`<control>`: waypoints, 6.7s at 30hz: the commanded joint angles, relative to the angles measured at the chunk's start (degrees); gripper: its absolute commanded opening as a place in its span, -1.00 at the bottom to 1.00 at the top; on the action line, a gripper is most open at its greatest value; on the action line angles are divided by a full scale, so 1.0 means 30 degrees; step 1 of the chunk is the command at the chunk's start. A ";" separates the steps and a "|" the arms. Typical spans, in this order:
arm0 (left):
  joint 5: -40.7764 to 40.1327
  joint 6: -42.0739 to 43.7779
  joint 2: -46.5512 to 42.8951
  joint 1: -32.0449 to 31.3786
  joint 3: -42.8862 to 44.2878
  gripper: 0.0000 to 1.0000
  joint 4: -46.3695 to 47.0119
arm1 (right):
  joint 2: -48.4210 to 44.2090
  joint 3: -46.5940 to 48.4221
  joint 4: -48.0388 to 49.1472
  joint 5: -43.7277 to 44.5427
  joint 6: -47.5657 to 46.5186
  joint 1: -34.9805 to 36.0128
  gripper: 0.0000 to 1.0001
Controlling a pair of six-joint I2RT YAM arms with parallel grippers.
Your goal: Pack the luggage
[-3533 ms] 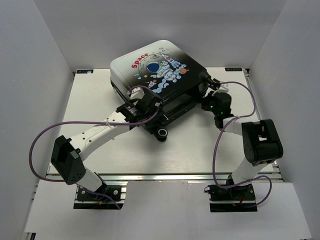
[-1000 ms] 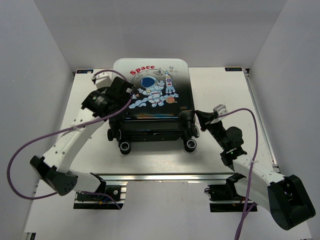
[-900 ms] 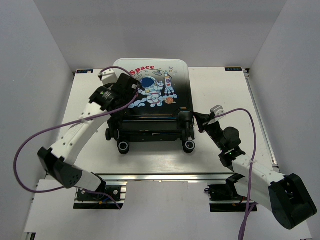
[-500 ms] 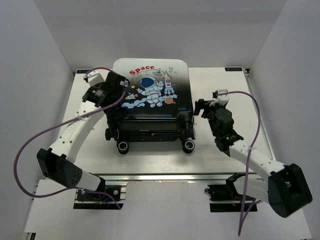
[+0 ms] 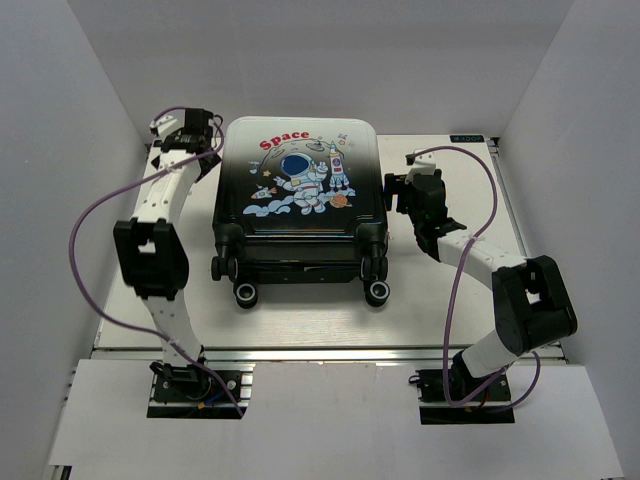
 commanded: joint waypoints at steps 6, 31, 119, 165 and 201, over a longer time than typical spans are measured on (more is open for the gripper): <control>0.7906 0.4682 0.6611 -0.1687 0.6234 0.84 0.1088 | -0.3140 -0.3230 0.1496 -0.7229 -0.1719 0.0928 0.79; 1.4301 0.7117 0.9931 -0.4209 1.1362 0.96 1.1933 | -1.1460 -0.4705 -0.6234 -0.1852 0.2499 0.6407 0.79; 1.0228 0.6914 -1.4216 -1.7305 -1.3481 -1.00 0.2235 | -0.7745 -0.9157 -0.1231 -0.8550 0.2734 0.6963 -0.08; -0.0231 -0.6942 -1.7205 -1.6924 -1.4742 -1.00 -0.6404 | 0.2826 -0.0314 0.5036 -0.0736 -0.0549 -0.6803 -1.00; -0.0934 -1.0225 -1.8026 -1.6748 -1.4570 -0.52 -0.9571 | 1.6638 1.2237 2.4421 -1.5435 0.1266 -0.3671 -1.00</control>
